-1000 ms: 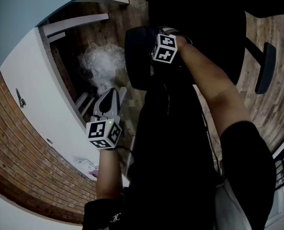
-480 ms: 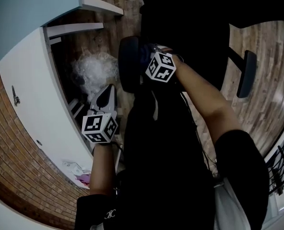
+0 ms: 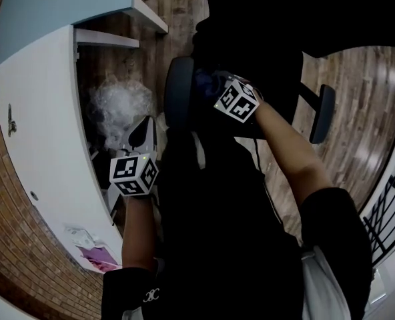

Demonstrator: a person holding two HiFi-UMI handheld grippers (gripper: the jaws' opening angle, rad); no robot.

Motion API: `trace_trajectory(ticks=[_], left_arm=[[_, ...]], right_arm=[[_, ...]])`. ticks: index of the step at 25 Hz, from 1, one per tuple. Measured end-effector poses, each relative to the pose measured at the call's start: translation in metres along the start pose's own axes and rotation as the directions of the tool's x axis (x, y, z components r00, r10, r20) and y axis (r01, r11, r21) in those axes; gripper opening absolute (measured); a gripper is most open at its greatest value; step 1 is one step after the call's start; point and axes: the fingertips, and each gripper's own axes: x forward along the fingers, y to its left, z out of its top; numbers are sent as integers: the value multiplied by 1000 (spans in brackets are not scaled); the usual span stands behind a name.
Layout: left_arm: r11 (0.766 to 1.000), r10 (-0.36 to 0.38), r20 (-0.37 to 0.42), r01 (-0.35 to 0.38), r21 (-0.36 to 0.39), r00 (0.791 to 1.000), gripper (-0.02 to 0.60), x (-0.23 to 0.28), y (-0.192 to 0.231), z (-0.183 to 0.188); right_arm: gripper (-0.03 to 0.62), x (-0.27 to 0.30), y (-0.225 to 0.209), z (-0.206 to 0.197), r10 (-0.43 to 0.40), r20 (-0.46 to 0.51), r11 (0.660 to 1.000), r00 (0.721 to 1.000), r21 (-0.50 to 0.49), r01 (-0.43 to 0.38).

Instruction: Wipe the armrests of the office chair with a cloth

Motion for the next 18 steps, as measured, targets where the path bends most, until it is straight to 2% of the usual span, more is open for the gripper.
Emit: trace_trajectory(ticks=[3,5,9,12,14,16,18], left_arm=[[1000,2,25,-2,-2,1000,6,-5,21,2],[1000,-1,41,2,-16,999,6,-8,29,-1],[995,-4,79,12,-102,997,6,-17,47,-16],[992,5,93,7,-127,996,6,-29,69,-27],[990,4,96,10,-142,995,6,-32,82,-36],[987,-4,89,18,-157,996,6,-35,95,-48],[988,-10,86,23,-153,996,6,-39,109,-55]], right_arm=[[60,-18,-9,37,56,1,998,998,15,-56],[60,-30,-13,66,114,-16,993,993,-10,-114],[60,-35,-9,110,235,-153,957,960,-134,-255],[60,-17,-4,137,289,-290,909,912,-216,-357],[60,-3,-2,151,300,-389,872,871,-260,-416],[60,14,5,162,312,-492,828,813,-280,-487],[60,38,12,171,330,-583,788,742,-263,-557]])
